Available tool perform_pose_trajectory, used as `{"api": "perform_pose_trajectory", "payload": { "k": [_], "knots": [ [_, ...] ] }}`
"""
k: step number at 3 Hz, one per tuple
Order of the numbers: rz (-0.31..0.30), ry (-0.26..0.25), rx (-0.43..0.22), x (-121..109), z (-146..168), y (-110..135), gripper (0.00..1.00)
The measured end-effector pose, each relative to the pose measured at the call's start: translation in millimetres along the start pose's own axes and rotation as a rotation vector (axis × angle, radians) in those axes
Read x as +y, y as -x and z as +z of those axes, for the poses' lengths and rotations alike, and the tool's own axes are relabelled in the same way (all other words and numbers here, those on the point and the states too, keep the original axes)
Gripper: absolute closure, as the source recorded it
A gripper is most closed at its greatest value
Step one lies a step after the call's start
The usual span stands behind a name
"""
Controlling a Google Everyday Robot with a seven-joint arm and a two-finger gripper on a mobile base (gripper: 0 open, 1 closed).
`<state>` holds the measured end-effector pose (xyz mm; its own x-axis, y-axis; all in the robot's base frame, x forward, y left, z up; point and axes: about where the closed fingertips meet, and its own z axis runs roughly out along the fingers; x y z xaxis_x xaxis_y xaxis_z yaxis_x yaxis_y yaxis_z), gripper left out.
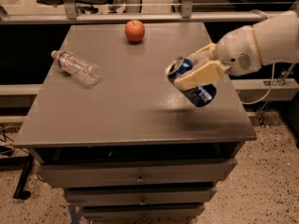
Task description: Place pepsi can upright
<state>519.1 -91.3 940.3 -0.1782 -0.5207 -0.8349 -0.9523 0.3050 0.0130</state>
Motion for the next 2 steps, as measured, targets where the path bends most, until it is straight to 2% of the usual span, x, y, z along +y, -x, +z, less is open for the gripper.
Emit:
{"api": "perform_pose_trajectory", "payload": {
  "k": [1,2],
  "knots": [
    [0.059,0.025,-0.217,0,-17,-10,1.00],
    [0.069,0.031,-0.411,3,-30,-18,1.00]
  ]
}}
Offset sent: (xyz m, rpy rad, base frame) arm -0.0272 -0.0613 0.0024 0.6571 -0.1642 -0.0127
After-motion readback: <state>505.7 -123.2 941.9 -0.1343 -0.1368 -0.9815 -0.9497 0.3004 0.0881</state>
